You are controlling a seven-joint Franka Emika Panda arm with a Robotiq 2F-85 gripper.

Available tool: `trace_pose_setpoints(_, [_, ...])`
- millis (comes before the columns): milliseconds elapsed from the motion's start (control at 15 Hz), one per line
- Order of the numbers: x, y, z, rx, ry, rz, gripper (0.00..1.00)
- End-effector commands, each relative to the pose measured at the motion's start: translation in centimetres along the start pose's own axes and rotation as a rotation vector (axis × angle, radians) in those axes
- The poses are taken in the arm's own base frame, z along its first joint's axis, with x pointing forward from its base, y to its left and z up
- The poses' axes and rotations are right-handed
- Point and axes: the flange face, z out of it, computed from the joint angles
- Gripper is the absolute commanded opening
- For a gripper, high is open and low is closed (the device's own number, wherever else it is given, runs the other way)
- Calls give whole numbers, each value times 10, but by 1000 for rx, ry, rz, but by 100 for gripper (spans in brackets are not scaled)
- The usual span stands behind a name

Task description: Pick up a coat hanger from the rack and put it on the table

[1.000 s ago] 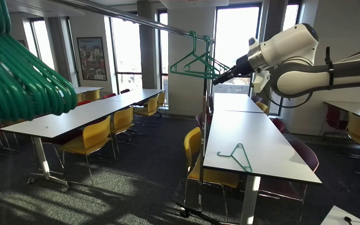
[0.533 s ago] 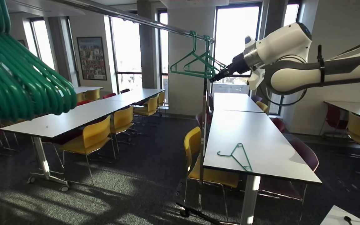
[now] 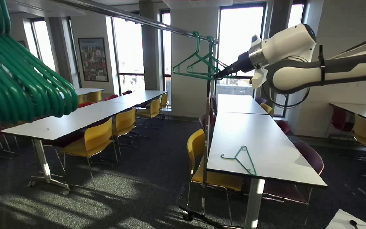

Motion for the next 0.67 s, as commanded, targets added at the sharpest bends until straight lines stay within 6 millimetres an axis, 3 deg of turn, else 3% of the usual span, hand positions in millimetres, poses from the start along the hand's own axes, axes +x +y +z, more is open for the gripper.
trace_pose_setpoints(0, [9, 7, 2, 1, 39, 36, 72])
trace_pose_setpoints(600, [7, 7, 4, 6, 30, 40, 6])
